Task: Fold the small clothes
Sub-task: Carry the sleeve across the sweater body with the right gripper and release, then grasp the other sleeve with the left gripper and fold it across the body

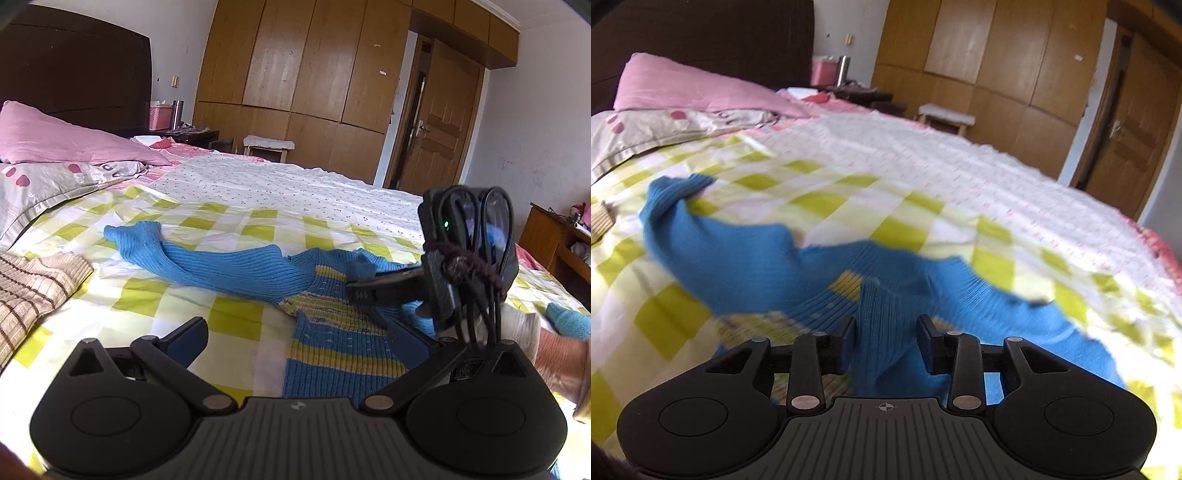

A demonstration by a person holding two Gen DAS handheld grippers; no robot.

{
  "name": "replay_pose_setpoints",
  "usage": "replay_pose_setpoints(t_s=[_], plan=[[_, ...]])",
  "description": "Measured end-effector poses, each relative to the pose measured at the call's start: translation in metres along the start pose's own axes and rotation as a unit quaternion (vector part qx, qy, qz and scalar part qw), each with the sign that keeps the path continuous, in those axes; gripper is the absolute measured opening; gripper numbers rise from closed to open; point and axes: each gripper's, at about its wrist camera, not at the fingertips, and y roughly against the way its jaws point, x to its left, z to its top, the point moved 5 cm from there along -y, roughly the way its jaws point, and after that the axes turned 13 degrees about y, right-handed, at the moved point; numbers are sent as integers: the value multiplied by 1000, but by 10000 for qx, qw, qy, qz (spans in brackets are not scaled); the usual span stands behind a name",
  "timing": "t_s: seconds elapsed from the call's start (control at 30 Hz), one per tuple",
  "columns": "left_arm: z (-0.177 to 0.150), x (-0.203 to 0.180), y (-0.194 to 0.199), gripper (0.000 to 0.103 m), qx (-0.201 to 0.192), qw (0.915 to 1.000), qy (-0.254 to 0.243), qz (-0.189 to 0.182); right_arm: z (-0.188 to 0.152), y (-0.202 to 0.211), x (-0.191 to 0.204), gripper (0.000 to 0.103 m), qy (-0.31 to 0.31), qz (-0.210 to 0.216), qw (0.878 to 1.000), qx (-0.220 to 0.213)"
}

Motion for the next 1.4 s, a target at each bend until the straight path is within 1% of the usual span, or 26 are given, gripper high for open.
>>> replay_pose_setpoints(t_s=[0.07, 0.1, 0.13, 0.23, 0.3, 0.4, 0.43, 0.5, 0.63, 0.7, 0.77, 0.8, 0.9, 0.97, 1.03, 1.1, 1.17, 1.27, 1.4], plan=[[0, 1, -1, 103, 9, 10000, 17, -7, -6, 2, 11, 36, -19, 246, 9997, 9], [0, 1, -1, 103, 19, 10000, 26, -15, -7, 6, 14, 38, 0, 308, 9995, -32], [0, 2, -1, 103, 27, 10000, 28, -17, -8, 10, 15, 42, 3, 336, 9994, -88], [-1, 1, -1, 103, 29, 10000, 20, -26, -10, 22, 11, 43, -144, 424, 9987, -226], [-1, 1, -1, 103, 27, 10000, 21, -31, -11, 28, 7, 44, -181, 410, 9986, -292], [-1, 0, -1, 103, 28, 10000, 8, -30, -15, 36, 3, 53, -214, 451, 9980, -378], [-2, 0, -1, 103, 29, 10000, 0, -23, -18, 38, 0, 53, -275, 473, 9978, -384], [-2, 0, -2, 103, 35, 10000, -2, -6, -25, 39, -4, 53, -364, 440, 9979, -304], [-5, 0, -6, 103, 68, 9999, -46, 76, -42, 33, -14, 53, -474, 154, 9988, 24], [-7, 0, -9, 103, 97, 9998, -86, 125, -49, 32, -18, 53, -587, 128, 9980, 176], [-8, 1, -12, 103, 131, 9997, -107, 170, -55, 33, -20, 53, -704, 160, 9972, 209], [-9, 2, -13, 103, 136, 9996, -114, 203, -58, 34, -19, 53, -733, 175, 9970, 200], [-10, 6, -16, 103, 113, 9993, -123, 334, -67, 37, -15, 63, -874, 261, 9957, 140], [-10, 10, -19, 103, 81, 9989, -124, 445, -70, 39, -11, 66, -849, 221, 9961, 29], [-10, 16, -22, 103, 31, 9982, -112, 595, -72, 41, -7, 73, -838, 229, 9962, -72], [-9, 21, -26, 103, 4, 9972, -84, 738, -75, 42, -5, 75, -840, 243, 9960, -174], [-9, 26, -30, 103, -3, 9961, -67, 876, -78, 44, -5, 76, -863, 263, 9956, -259], [-9, 32, -33, 103, -22, 9943, -51, 1063, -79, 44, -8, 77, -970, 351, 9942, -319], [-10, 36, -37, 103, -31, 9921, -102, 1248, -79, 44, -5, 81, -899, 339, 9948, -338]])
